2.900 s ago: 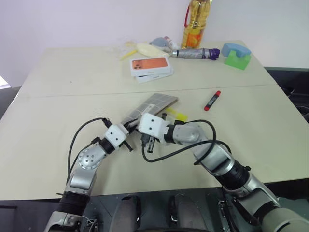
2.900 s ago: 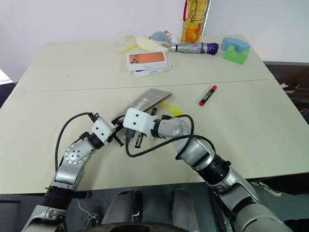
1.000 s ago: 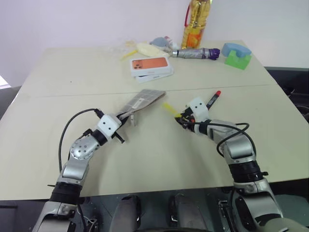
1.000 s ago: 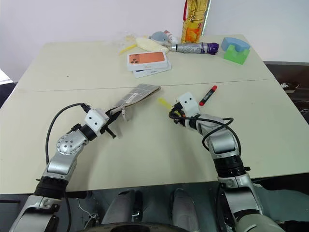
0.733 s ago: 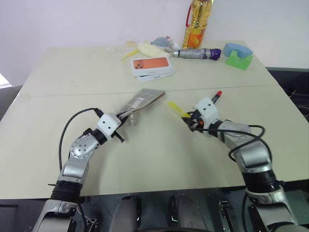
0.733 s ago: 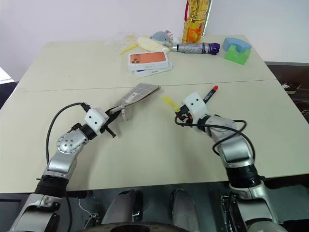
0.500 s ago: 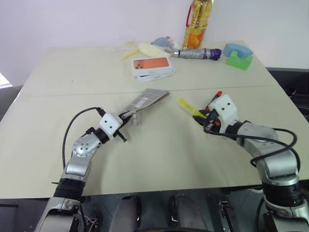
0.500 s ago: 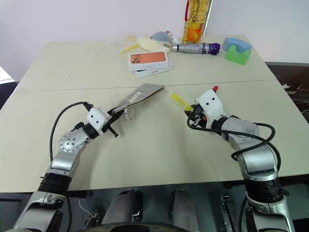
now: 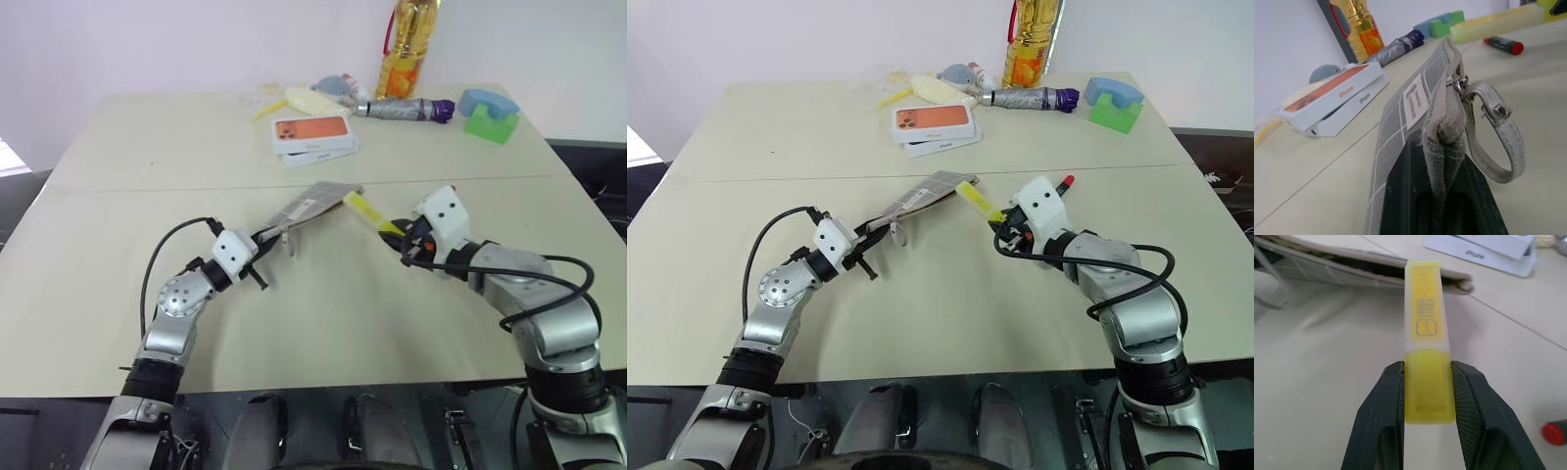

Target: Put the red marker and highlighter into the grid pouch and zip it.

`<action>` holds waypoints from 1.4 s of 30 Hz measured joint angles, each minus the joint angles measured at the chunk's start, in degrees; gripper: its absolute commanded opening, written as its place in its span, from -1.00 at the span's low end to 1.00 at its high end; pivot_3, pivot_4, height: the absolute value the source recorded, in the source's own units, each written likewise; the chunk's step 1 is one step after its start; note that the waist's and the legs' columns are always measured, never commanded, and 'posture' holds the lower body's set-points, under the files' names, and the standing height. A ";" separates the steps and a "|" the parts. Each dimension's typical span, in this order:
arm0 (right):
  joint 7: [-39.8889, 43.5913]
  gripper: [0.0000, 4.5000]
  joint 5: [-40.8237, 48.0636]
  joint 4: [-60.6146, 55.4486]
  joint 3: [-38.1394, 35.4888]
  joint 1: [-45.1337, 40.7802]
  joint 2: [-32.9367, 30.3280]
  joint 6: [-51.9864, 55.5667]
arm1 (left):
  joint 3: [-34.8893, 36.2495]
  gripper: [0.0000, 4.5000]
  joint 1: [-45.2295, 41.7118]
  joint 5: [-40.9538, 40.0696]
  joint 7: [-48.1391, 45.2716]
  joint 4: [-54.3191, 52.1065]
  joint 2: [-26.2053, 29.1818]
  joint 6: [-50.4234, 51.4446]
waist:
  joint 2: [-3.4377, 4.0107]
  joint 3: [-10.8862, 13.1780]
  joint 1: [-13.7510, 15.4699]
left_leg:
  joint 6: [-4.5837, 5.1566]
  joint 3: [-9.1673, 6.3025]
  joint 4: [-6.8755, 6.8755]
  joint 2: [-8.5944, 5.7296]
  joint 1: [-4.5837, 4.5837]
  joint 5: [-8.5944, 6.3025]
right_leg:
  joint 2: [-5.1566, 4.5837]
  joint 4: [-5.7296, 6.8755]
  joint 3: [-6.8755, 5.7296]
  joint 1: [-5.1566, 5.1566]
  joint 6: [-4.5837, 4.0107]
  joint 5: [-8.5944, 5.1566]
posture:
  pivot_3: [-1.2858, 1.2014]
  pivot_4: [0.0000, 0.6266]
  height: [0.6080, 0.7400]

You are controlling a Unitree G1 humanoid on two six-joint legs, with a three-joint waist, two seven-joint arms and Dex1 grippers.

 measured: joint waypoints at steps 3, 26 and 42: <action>-0.10 -0.64 0.33 0.41 0.05 -0.11 0.00 0.01 | -0.06 -1.00 0.65 -0.22 -0.12 -0.71 -0.01 0.08 | 0.00 0.00 0.00 | 0.00 -0.01 0.00 0.00 0.00 0.00 | 0.00 0.00 0.00 0.00 0.00 0.00 | 0.03 -0.52 1.00; 4.29 -0.64 1.29 -4.10 5.60 -0.16 -9.74 0.07 | -0.96 -1.00 1.38 -0.67 -9.02 -1.86 1.91 -0.88 | -0.01 0.01 0.00 | 0.00 -0.01 0.00 0.00 0.00 0.00 | 0.00 -0.01 0.00 0.00 0.00 0.00 | 0.03 -0.52 1.00; 11.70 -0.64 -5.25 -5.21 14.33 -1.03 -19.79 -10.19 | -4.14 -1.00 1.20 -3.46 -16.22 -4.27 3.35 -1.54 | -0.08 0.05 -0.01 | 0.00 -0.02 0.02 0.00 0.00 0.00 | 0.01 -0.02 0.00 0.00 0.00 -0.01 | 0.03 -0.52 1.00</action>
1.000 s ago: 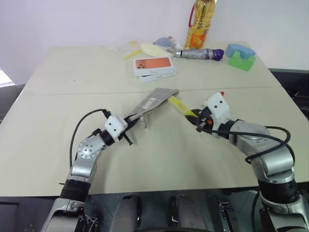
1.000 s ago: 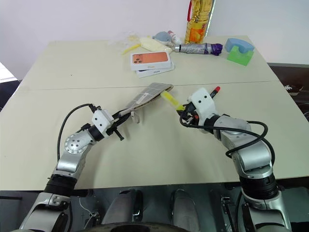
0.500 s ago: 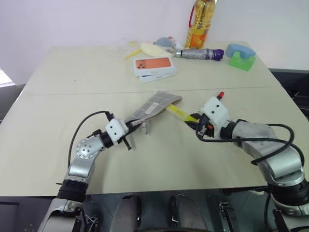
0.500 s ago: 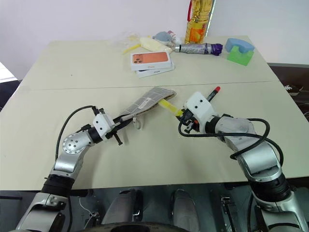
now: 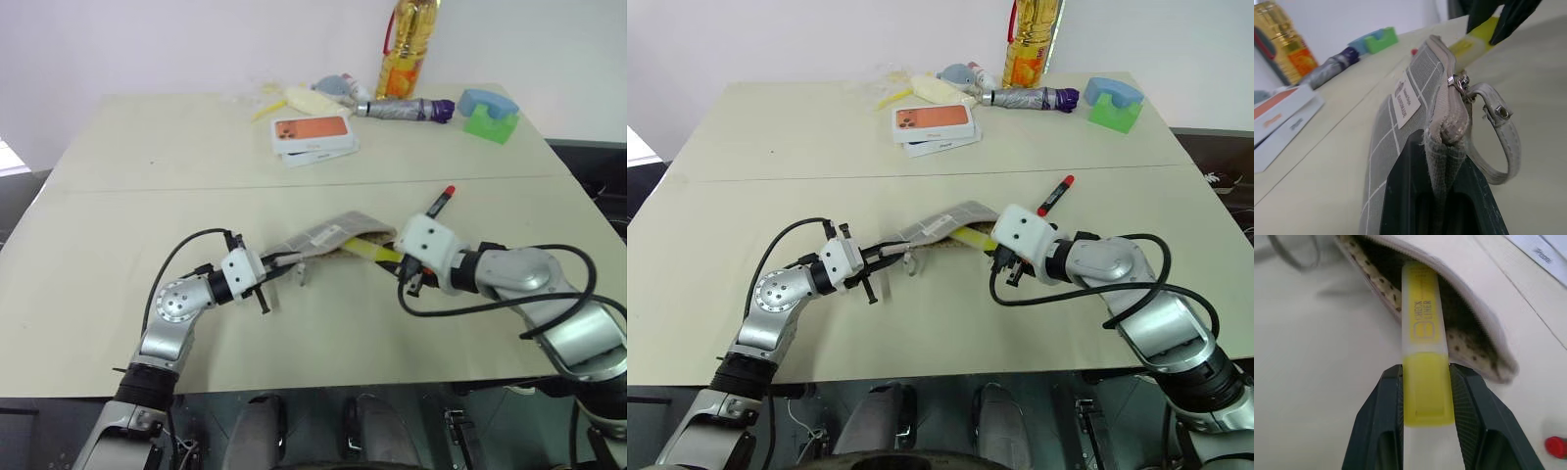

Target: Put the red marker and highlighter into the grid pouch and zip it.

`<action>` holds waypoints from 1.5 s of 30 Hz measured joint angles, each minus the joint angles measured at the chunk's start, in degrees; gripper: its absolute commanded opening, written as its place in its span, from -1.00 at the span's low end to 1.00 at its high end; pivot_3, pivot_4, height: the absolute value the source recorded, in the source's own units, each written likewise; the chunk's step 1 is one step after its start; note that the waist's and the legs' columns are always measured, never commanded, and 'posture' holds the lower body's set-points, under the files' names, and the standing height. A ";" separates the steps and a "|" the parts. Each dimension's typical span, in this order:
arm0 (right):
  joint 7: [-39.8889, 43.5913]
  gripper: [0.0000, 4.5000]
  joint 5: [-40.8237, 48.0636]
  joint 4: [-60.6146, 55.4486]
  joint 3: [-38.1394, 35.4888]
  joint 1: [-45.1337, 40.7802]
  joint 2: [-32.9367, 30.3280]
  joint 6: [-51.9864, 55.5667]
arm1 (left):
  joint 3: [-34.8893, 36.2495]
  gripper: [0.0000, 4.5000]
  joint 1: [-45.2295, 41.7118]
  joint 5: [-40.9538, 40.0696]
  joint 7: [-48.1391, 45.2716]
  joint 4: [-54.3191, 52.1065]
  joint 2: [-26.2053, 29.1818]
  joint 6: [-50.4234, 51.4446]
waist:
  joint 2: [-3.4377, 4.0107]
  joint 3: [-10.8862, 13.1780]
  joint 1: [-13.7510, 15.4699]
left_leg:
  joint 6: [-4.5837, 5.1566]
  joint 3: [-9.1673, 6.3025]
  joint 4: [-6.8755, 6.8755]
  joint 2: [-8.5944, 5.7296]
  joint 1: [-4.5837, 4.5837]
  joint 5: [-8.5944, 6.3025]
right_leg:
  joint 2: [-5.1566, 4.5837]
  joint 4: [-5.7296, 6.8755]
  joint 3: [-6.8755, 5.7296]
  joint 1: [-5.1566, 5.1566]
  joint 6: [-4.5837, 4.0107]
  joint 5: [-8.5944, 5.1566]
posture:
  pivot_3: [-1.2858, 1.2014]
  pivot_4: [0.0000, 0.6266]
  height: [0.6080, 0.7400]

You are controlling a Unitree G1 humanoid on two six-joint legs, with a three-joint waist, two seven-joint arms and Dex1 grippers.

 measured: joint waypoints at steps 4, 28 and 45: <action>4.17 -0.64 -6.14 0.07 5.37 -1.90 -2.91 -7.99 | -1.38 -1.00 -0.23 -1.03 -3.23 -0.55 0.40 0.22 | -0.02 0.01 0.00 | 0.00 0.00 0.01 0.00 0.00 0.00 | 0.03 0.00 0.00 0.00 0.00 0.00 | 0.03 -0.52 1.00; -13.45 0.99 10.29 11.09 -24.89 -5.05 22.90 10.10 | 0.86 -1.00 -0.79 5.87 13.28 4.45 -0.70 -0.71 | -0.08 0.01 -0.17 | 0.00 0.03 0.07 0.02 0.09 0.00 | 0.02 0.10 0.01 0.09 -0.03 0.03 | 0.03 -0.52 1.00; -37.21 0.40 0.01 53.44 -26.28 -16.33 33.31 -3.50 | 0.52 -1.00 -0.63 8.13 20.33 4.48 -2.40 3.03 | -0.04 0.02 -0.43 | 0.00 0.48 -0.03 0.07 0.04 0.01 | 0.02 0.13 0.15 -0.08 -0.02 0.03 | 0.03 -0.52 1.00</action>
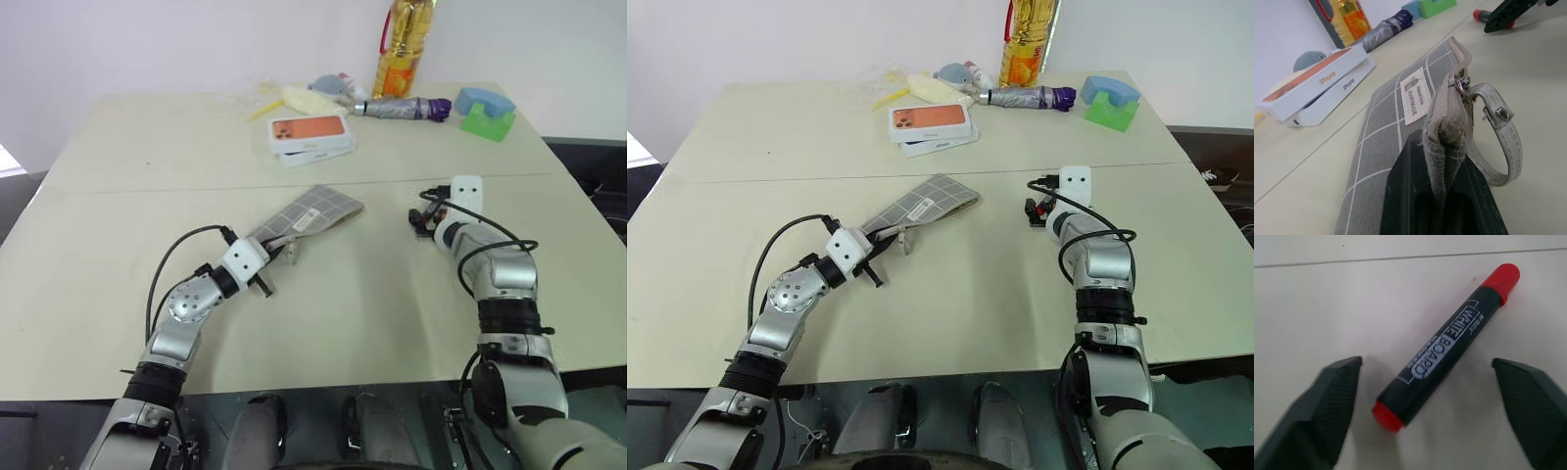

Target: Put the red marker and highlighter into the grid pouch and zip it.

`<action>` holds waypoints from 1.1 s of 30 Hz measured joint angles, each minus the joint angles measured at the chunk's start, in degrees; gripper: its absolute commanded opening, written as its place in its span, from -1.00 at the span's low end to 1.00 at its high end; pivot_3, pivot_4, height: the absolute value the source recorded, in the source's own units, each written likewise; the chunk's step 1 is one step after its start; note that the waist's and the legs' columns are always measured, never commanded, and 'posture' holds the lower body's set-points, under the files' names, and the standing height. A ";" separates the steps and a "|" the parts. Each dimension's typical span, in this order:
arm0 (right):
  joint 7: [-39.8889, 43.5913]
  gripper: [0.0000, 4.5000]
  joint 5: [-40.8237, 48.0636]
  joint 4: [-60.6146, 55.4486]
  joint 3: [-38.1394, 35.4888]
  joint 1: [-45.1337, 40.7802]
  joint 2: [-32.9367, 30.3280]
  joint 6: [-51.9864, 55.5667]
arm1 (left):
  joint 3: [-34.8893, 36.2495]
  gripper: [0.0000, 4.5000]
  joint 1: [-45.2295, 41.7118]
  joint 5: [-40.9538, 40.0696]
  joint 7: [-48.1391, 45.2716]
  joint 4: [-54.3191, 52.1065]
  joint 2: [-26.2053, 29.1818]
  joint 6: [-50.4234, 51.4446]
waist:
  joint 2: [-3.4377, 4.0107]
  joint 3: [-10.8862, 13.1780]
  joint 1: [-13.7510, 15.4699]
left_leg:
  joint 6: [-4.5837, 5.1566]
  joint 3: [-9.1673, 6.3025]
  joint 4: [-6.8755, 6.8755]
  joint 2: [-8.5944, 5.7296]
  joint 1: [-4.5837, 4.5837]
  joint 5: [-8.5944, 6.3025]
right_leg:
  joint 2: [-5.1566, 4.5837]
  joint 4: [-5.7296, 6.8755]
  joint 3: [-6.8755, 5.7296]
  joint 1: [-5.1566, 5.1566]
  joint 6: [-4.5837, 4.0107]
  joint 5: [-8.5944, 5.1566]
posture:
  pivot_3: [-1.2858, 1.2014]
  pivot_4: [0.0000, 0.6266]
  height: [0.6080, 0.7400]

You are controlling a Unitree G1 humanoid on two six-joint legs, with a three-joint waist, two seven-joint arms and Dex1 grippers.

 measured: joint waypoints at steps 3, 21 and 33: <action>-1.07 -0.25 0.00 0.56 -0.04 -0.03 0.27 -1.07 | -0.01 -1.00 0.04 -0.01 0.27 -0.40 0.00 0.36 | 0.01 0.00 -0.01 | 0.00 0.01 -0.01 0.01 0.00 0.00 | 0.00 0.00 0.01 -0.01 0.00 0.00 | 0.03 -0.52 1.00; 23.65 -0.83 -0.60 -39.41 9.51 23.24 -24.33 -6.61 | 0.12 -1.00 -1.63 -4.25 -3.42 -1.30 -0.93 2.61 | 0.02 0.03 0.38 | 0.02 0.00 -0.02 0.00 -0.02 -0.01 | 0.06 -0.09 0.02 -0.02 0.02 -0.01 | 0.03 -0.52 1.00; 31.70 -0.83 -1.39 -46.01 14.36 27.09 -27.82 -7.65 | 0.08 -1.00 -1.64 -5.38 -6.82 -1.27 -0.95 2.36 | -0.02 0.05 0.53 | 0.01 -0.02 0.10 0.01 -0.01 -0.01 | 0.08 -0.10 0.03 0.05 0.01 0.00 | 0.03 -0.52 1.00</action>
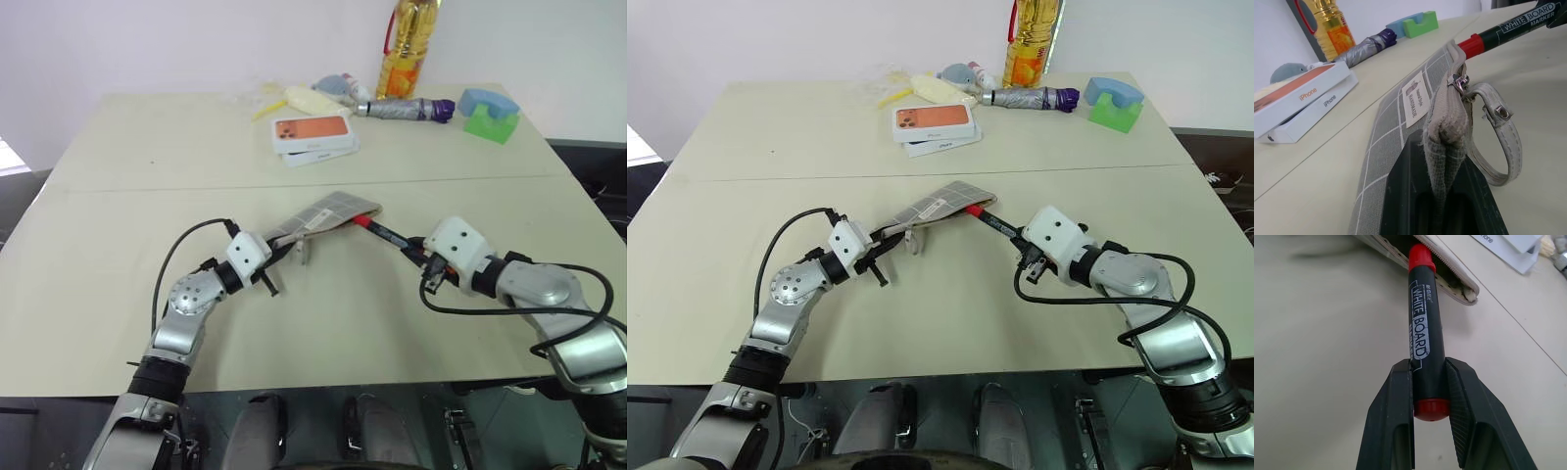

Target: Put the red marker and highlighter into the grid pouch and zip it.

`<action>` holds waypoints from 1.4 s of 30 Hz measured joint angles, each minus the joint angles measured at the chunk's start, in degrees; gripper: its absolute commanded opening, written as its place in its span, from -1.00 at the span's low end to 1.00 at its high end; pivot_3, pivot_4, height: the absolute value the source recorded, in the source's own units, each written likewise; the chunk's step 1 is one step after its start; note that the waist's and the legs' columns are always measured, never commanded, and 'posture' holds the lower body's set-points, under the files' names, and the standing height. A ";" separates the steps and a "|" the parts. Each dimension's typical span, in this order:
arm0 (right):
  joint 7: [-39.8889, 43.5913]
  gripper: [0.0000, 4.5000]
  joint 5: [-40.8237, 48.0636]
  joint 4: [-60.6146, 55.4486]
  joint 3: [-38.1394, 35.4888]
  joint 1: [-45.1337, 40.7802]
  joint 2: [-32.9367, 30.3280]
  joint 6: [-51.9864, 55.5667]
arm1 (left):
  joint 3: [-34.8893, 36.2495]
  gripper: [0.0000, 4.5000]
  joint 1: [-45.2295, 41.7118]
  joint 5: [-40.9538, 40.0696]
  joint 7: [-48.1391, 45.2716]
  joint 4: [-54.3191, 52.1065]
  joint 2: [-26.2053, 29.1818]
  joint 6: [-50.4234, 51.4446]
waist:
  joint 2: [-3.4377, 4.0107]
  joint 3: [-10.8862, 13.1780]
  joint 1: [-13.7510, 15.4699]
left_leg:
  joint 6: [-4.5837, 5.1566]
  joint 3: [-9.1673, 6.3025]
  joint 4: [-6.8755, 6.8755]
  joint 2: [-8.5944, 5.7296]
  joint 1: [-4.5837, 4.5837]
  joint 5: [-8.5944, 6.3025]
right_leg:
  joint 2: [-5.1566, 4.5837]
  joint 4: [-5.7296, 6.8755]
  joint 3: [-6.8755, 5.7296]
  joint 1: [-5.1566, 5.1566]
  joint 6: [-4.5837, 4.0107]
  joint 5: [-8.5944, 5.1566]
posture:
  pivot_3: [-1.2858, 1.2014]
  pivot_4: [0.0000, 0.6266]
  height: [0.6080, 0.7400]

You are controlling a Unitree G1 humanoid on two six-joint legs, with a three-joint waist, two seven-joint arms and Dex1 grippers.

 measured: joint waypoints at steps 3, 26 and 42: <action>0.75 -0.83 -1.13 0.01 0.42 -0.54 -0.37 -0.14 | -0.08 -1.00 0.14 0.00 -1.14 0.00 0.14 -0.93 | 0.00 0.00 -0.02 | 0.00 0.00 0.00 0.00 0.00 0.00 | 0.01 0.00 0.00 0.00 0.00 0.00 | 0.03 -0.52 1.00; 11.87 0.53 -15.46 -2.77 14.11 -7.96 -4.88 -10.46 | -3.85 -1.00 1.08 -2.33 -14.64 -3.55 2.42 -3.53 | 0.00 0.01 0.01 | 0.00 -0.01 0.05 0.00 0.00 0.00 | 0.01 0.00 -0.01 0.02 -0.01 0.00 | 0.03 -0.52 1.00; 4.65 0.98 15.23 -13.21 -8.00 -4.60 15.45 17.08 | -0.90 -1.00 -2.49 -1.95 0.64 -0.51 -5.62 2.57 | -0.03 -0.01 -0.07 | 0.00 -0.39 0.10 0.00 0.01 0.00 | 0.01 0.04 -0.08 0.12 -0.01 0.01 | 0.03 -0.52 1.00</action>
